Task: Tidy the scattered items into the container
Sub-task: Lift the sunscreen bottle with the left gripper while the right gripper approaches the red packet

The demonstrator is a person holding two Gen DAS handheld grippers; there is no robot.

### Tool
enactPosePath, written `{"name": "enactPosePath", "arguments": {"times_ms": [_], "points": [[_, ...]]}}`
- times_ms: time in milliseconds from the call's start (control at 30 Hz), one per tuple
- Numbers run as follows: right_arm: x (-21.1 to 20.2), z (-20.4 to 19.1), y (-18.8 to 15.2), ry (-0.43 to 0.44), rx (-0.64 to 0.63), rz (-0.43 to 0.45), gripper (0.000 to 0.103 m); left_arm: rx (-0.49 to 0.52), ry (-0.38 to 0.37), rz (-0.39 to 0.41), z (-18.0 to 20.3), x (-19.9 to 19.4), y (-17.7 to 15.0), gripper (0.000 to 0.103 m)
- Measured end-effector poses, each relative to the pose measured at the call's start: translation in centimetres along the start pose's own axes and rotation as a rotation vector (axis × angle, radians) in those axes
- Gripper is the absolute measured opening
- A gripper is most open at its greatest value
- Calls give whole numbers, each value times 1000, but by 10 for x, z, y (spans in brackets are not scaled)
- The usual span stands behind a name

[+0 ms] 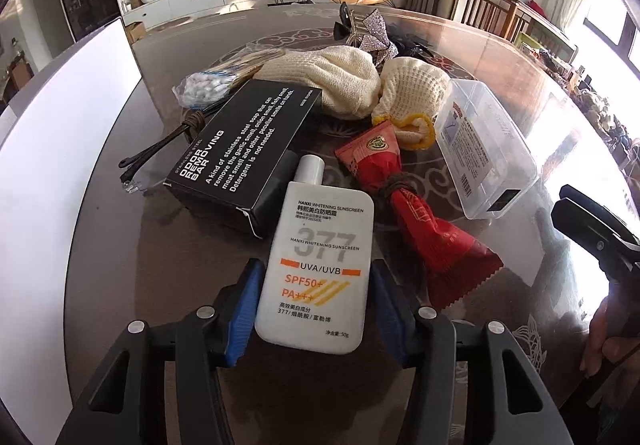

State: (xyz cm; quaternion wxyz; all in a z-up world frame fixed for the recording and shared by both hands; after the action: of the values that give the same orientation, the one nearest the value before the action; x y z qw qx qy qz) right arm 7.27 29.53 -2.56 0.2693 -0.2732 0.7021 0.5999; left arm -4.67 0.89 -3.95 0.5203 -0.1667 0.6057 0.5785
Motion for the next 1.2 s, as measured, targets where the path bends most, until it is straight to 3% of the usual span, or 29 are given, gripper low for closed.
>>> {"name": "enactPosePath", "arguments": {"times_ms": [133, 233, 333, 400, 500, 700, 867, 1033, 1100, 1200], "points": [[-2, -9, -2, 50, -53, 4, 102, -103, 77, 52, -13, -22, -31, 52], [-12, -26, -6, 172, -152, 22, 102, -213, 104, 89, -31, -40, -48, 52], [-13, -52, -16, 321, -222, -49, 102, -246, 119, 96, -46, -48, -59, 52], [-6, -70, -21, 342, -234, -103, 102, -243, 123, 93, -50, -47, -60, 52], [19, -89, -22, 285, -251, -199, 103, -247, 126, 81, -51, -45, -50, 52], [50, -114, -2, 243, -295, -240, 103, -290, 99, 96, -54, -43, -44, 54], [81, -127, 21, 188, -349, -249, 103, -325, 71, 117, -58, -40, -39, 74], [103, -154, 24, 69, -536, -256, 103, -273, 97, 105, -54, -27, -31, 91], [106, -160, 21, 23, -602, -236, 103, -247, 122, 99, -52, -24, -30, 92], [110, -162, 24, 28, -594, -215, 103, -217, 153, 96, -48, -22, -32, 92]]}}
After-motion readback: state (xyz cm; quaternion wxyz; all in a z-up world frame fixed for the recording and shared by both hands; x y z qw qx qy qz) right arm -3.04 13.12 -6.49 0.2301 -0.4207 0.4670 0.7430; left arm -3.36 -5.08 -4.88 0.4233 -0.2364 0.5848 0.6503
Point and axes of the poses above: each gripper's, at about its wrist camera, not at the fingertips, and x roughly the way its jaws point, z to its right, y to its top, the point moved 3 cm from there along x, roughly the way its jaws point, and after that the axes turned 13 degrees about -y, right-handed, at the moved point
